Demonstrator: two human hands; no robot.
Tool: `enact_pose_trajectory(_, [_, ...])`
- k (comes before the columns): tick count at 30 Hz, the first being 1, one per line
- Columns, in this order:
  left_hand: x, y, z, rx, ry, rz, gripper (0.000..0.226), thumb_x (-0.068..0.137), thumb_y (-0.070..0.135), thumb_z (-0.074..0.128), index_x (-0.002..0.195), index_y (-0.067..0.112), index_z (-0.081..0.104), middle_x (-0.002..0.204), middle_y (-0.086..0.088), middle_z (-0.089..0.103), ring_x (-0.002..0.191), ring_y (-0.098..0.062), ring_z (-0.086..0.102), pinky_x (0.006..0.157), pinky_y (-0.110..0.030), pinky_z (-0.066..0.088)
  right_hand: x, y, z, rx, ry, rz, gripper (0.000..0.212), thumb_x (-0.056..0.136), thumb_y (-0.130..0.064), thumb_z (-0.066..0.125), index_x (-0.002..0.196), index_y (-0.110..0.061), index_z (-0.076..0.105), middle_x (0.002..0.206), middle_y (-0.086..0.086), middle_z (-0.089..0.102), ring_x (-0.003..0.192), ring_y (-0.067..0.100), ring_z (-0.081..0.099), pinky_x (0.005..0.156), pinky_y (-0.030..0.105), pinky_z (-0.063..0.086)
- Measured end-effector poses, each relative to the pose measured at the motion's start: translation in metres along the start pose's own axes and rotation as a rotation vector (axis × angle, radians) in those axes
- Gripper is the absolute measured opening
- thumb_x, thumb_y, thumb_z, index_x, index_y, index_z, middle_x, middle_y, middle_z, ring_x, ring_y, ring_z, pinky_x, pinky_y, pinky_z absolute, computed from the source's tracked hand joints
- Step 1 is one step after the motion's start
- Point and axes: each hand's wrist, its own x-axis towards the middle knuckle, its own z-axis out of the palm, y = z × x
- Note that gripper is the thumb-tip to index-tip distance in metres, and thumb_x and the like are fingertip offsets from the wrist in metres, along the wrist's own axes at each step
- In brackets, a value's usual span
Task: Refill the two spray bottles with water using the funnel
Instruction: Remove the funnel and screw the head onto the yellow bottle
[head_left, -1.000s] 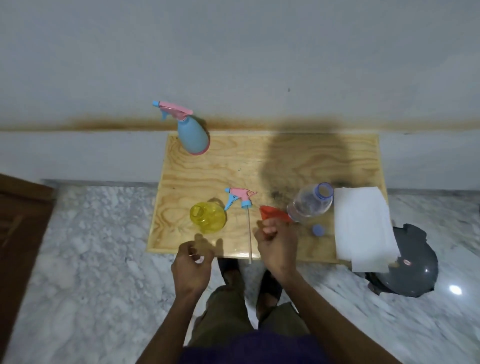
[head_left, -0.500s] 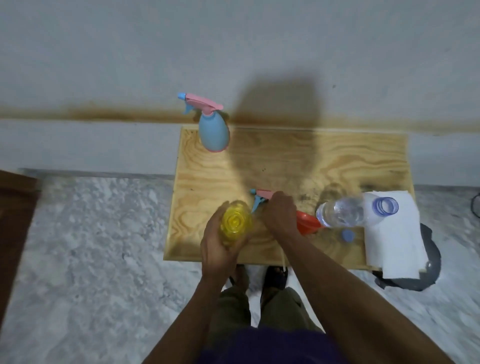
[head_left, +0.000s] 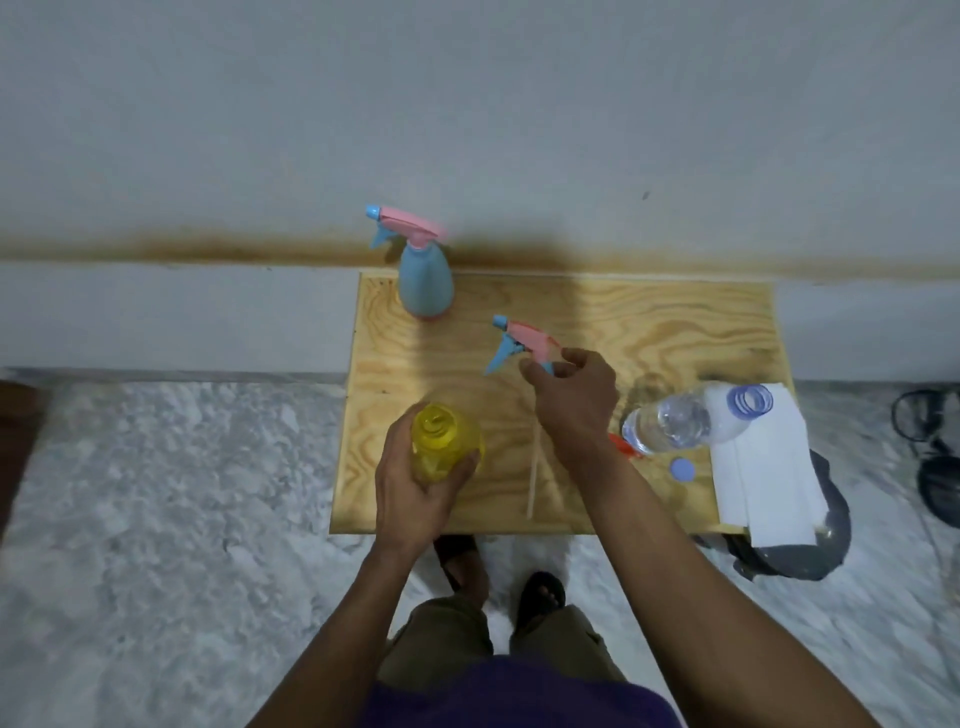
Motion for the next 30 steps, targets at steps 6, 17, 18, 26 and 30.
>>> enact_pose_trajectory(6, [-0.013,0.032,-0.011,-0.163,0.082,0.034,0.074,0.072,0.047,0.085,0.133,0.03,0.046,0.118,0.014,0.062,0.111,-0.019,0.063,0.081,-0.057,0.059,-0.021,-0.059,-0.05,0.533,-0.088,-0.144,0.033,0.08,-0.018,0.081,0.107,-0.003,0.069,0.072,-0.006,0.058,0.063,0.009,0.054,0.067,0.031,0.049])
enact_pose_trajectory(17, [-0.095,0.084,0.012,-0.086,0.103,0.206,0.064,0.08,0.023,0.084,0.135,0.03,0.052,0.12,0.023,0.061,0.112,0.008,0.057,0.089,-0.013,0.048,-0.135,-0.114,-0.183,0.843,-0.319,-0.615,0.03,0.083,-0.007,0.078,0.109,0.003,0.065,0.096,0.011,0.064,0.08,0.013,0.061,0.088,0.045,0.057])
enact_pose_trajectory(18, [-0.103,0.085,0.014,-0.081,0.106,0.212,0.063,0.08,0.021,0.084,0.135,0.029,0.052,0.12,0.023,0.061,0.11,0.01,0.057,0.087,-0.008,0.046,-0.143,-0.111,-0.189,0.834,-0.333,-0.625,0.03,0.083,-0.007,0.078,0.108,0.003,0.065,0.095,0.009,0.064,0.079,0.013,0.061,0.088,0.045,0.058])
enact_pose_trajectory(26, [-0.155,0.079,0.015,-0.076,0.131,0.247,0.065,0.077,0.028,0.085,0.134,0.032,0.054,0.121,0.014,0.064,0.113,-0.002,0.06,0.09,-0.028,0.053,-0.18,-0.076,-0.205,0.774,-0.386,-0.64,0.028,0.081,-0.008,0.08,0.103,0.0,0.066,0.084,-0.011,0.067,0.071,0.008,0.063,0.086,0.044,0.057])
enact_pose_trajectory(30, [-0.162,0.088,0.012,-0.064,0.129,0.274,0.067,0.074,0.031,0.083,0.134,0.034,0.053,0.119,0.016,0.064,0.111,-0.001,0.06,0.088,-0.021,0.051,-0.183,-0.064,-0.194,0.681,-0.438,-0.683,0.024,0.078,-0.009,0.082,0.096,-0.01,0.066,0.083,-0.013,0.068,0.066,0.01,0.063,0.078,0.035,0.056])
